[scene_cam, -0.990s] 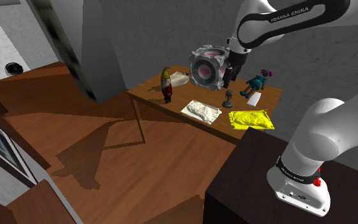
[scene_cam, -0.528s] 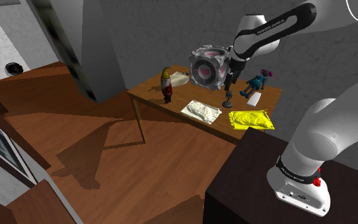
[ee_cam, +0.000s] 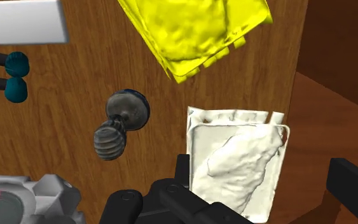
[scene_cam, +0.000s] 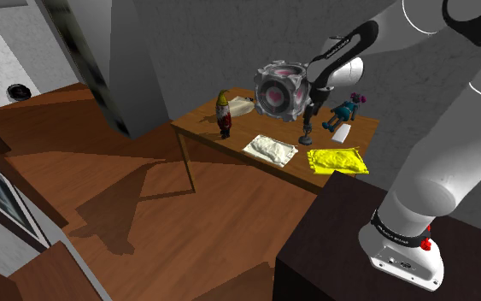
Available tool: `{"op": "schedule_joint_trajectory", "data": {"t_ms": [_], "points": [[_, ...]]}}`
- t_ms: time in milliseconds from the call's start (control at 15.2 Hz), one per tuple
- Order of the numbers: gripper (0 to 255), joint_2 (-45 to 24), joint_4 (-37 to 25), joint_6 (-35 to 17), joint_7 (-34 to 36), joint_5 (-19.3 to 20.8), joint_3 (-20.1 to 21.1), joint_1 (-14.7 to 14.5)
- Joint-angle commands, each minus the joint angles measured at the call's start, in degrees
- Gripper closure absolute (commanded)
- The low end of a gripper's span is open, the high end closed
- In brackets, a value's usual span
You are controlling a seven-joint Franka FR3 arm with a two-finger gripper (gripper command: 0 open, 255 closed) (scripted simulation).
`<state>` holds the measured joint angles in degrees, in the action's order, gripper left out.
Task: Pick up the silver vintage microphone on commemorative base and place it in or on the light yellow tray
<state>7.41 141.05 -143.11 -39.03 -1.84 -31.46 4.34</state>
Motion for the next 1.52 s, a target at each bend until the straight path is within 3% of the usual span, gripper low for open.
{"op": "schedule_joint_trajectory", "data": {"t_ms": [0, 264, 462, 726, 1452], "points": [[0, -4.69, -2.07, -2.4, -4.92, -4.35, -1.84, -0.38], [0, -14.76, -7.61, -5.23, -15.91, -15.79, -2.58, 1.1], [0, -21.98, -12.68, -6.08, -23.18, -23.56, -0.62, 4.73], [0, -30.75, -20.33, -6.4, -30.09, -30.74, 3.07, 10.79], [0, -37.81, -24.28, -9.16, -33.91, -35.97, 7.3, 14.52]]}}
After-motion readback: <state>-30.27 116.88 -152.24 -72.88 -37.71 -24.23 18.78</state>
